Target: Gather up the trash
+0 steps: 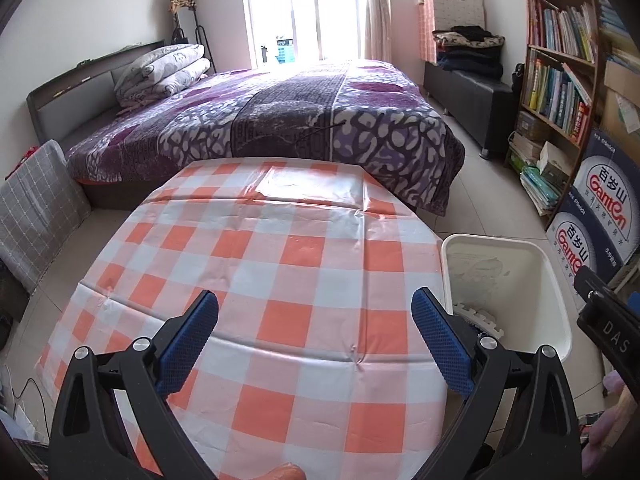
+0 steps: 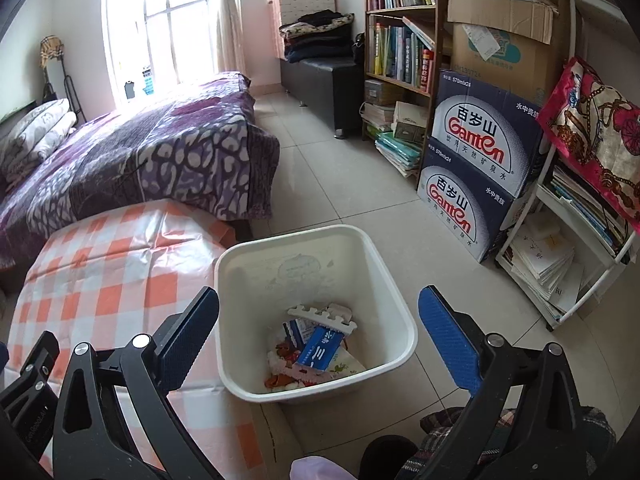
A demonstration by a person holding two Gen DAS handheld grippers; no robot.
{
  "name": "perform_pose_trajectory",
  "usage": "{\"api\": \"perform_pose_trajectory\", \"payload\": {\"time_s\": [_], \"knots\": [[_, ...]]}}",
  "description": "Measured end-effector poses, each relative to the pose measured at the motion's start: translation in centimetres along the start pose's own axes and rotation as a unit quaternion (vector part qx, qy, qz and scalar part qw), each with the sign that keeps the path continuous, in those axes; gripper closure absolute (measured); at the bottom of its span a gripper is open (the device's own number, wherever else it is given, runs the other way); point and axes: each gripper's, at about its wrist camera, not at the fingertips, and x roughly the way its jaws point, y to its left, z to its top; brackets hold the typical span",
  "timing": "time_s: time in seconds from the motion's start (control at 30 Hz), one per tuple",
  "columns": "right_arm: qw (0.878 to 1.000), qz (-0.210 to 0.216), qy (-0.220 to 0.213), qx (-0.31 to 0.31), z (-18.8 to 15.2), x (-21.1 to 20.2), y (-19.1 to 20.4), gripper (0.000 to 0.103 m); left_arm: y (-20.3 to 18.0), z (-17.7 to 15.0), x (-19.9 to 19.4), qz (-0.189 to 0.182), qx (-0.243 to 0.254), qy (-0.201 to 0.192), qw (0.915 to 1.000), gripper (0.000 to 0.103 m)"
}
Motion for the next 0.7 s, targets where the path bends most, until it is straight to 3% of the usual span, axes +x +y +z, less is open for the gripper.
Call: {"api": "perform_pose_trajectory", "payload": {"time_s": [0.17,0.37,0.7], "knots": [[0.999,0.035,0.009,-0.006,-1.6,-0.5,1.6,0.007,2.7,-1.5,-0.6,-0.009,-0.033,0.004,0.9994,0.009],[0.998,0.034,-0.030,-0.052,-2.9,-1.5,4.1,0.007,3.3,-2.2,-1.1,-0.011,-0.036,-0.007,0.9992,0.009],[0.996,0.047,-0.057,-0.050,-2.8,-2.6,4.0,0.007,3.7,-1.9,-1.8,0.002,-0.042,-0.028,0.9987,0.009]]}}
